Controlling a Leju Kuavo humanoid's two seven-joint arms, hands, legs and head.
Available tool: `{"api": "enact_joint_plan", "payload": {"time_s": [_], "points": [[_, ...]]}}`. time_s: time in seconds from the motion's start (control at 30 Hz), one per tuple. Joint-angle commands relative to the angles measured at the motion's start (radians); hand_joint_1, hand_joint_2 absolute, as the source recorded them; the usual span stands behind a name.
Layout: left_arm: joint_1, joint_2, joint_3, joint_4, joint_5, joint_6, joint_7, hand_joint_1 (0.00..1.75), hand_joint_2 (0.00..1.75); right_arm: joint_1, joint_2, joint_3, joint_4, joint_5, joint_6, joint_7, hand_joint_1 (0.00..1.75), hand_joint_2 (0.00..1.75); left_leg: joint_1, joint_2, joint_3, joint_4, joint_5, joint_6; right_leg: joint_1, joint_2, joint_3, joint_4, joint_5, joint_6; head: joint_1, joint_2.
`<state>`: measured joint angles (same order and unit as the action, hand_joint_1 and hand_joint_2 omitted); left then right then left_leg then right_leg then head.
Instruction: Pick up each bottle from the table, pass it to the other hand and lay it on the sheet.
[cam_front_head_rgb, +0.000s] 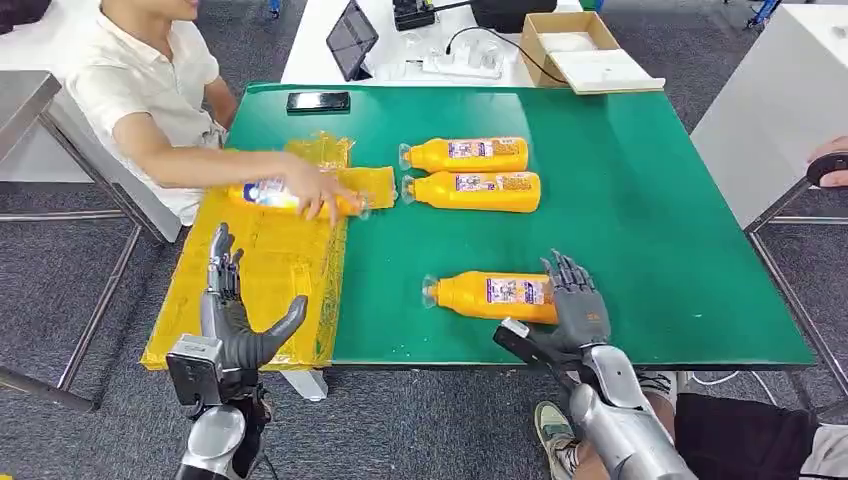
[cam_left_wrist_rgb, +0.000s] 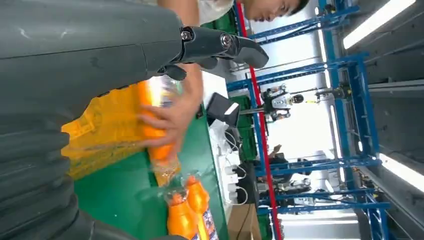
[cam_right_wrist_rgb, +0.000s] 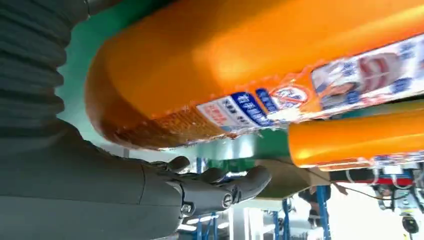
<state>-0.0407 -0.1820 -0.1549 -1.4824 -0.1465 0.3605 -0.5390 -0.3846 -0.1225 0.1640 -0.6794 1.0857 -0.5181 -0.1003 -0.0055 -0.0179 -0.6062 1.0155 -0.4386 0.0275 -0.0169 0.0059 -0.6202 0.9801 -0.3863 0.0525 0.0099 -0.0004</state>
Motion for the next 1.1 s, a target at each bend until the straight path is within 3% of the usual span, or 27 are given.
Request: {"api": "enact_joint_plan", "payload": {"time_s": [0.03,0.13,0.2,0.3,0.33,0.37,0.43,0.6,0.63,0.8,1.1], "points": [[-0.028,0.008,0.021,0.073,0.153,-0.163,0.099,0.0,1.75,-0.086,-0.012,0.005,0.196,0.087,0.068,0.14,0.0,1.75,0.001,0.001,0.004,-0.001,-0.001,-0.002,0.001,-0.001,0.004,-0.001,-0.001,-0.002,0.0,0.0],[-0.024,0.007,0.03,0.083,0.229,-0.246,0.139,0.0,1.75,-0.088,-0.017,0.002,0.207,0.101,0.111,0.176,0.0,1.75,0.001,0.001,0.006,-0.001,-0.001,-0.002,0.001,-0.001,0.006,-0.001,-0.001,-0.002,0.0,0.0],[-0.02,0.006,0.034,0.091,0.189,-0.223,0.121,0.0,1.75,-0.089,-0.022,0.013,0.211,0.128,0.127,0.2,0.0,1.75,0.001,0.0,0.006,-0.001,-0.001,-0.002,0.001,-0.001,0.006,-0.002,-0.001,-0.002,0.0,0.0],[-0.028,0.001,0.039,0.107,0.181,-0.23,0.12,0.0,1.75,-0.101,-0.013,-0.009,0.218,0.077,0.202,0.118,0.05,1.75,0.001,0.0,0.007,-0.001,0.0,-0.001,0.001,-0.001,0.007,-0.002,0.0,-0.001,0.0,0.0],[-0.031,0.001,0.038,0.113,0.177,-0.23,0.117,0.0,1.75,-0.101,-0.01,-0.019,0.221,0.048,0.231,0.077,0.84,1.75,0.001,0.0,0.008,-0.001,0.0,-0.001,0.001,-0.002,0.008,-0.002,-0.001,-0.002,0.0,0.0],[-0.037,0.004,0.036,0.125,0.17,-0.228,0.112,0.0,1.75,-0.1,-0.007,-0.03,0.226,0.015,0.261,0.031,1.29,1.75,0.001,0.0,0.01,-0.002,0.0,-0.002,0.001,-0.002,0.01,-0.002,-0.001,-0.002,0.0,0.0],[-0.053,0.007,0.034,0.151,0.165,-0.221,0.104,0.0,1.75,-0.095,0.0,-0.063,0.235,-0.065,0.299,-0.082,1.55,1.75,0.001,0.0,0.011,-0.002,0.0,-0.002,0.002,-0.002,0.011,-0.003,-0.001,-0.003,0.0,0.0],[-0.057,0.008,0.034,0.158,0.164,-0.218,0.1,0.0,1.75,-0.091,0.004,-0.065,0.238,-0.077,0.292,-0.101,1.55,1.75,0.002,0.002,0.012,-0.002,0.0,-0.002,0.002,-0.002,0.011,-0.003,0.0,-0.003,0.0,0.0],[-0.061,0.009,0.033,0.164,0.163,-0.212,0.093,0.0,1.75,-0.094,0.009,-0.071,0.248,-0.102,0.289,-0.13,1.75,1.75,0.001,0.002,0.012,-0.002,0.0,-0.002,0.002,-0.002,0.011,-0.003,0.0,-0.003,0.0,0.0],[-0.096,0.011,0.016,0.202,0.153,-0.17,0.068,0.0,1.75,-0.098,0.053,-0.085,0.258,-0.222,0.241,-0.302,1.75,1.75,0.002,0.003,0.013,-0.003,0.0,-0.003,0.003,-0.002,0.012,-0.004,0.0,-0.003,0.0,0.0],[-0.082,0.013,0.014,0.184,0.156,-0.165,0.052,0.0,1.75,-0.081,0.057,-0.096,0.238,-0.269,0.197,-0.339,1.75,1.75,0.002,0.005,0.012,-0.002,-0.001,-0.002,0.003,-0.001,0.011,-0.003,0.0,-0.003,0.0,0.0]]}}
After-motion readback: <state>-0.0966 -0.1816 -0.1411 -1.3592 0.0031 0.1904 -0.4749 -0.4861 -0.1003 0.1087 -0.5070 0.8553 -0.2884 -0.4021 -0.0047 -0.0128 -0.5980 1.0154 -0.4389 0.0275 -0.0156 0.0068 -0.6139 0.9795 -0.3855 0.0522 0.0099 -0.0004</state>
